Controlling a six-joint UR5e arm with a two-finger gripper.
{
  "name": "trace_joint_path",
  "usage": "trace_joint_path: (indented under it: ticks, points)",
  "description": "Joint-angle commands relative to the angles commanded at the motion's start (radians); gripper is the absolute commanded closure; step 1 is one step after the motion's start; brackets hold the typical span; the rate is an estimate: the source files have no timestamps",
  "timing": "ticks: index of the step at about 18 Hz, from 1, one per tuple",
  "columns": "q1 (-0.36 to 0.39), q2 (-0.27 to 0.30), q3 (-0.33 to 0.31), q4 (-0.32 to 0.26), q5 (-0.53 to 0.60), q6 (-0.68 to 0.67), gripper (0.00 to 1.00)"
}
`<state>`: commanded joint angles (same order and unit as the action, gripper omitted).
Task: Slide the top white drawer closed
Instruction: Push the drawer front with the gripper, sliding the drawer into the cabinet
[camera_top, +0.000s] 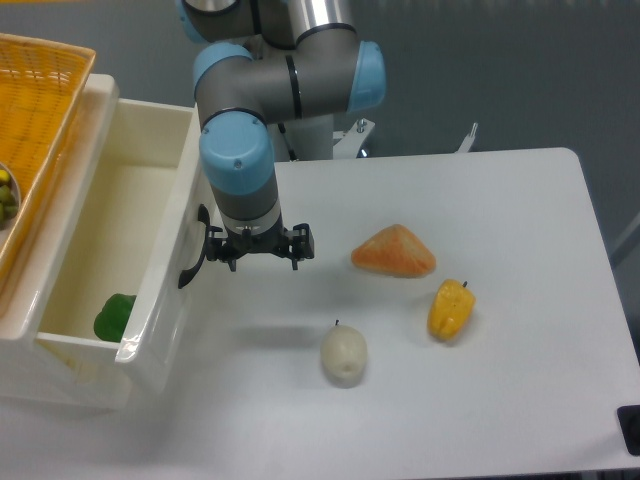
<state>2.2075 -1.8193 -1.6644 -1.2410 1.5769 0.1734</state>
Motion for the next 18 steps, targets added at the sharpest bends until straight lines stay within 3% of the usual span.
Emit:
trace_joint_path:
  ticks: [18]
  points:
    - [-0.069, 0.002, 0.005, 0.0, -0.003, -0.046, 0.0]
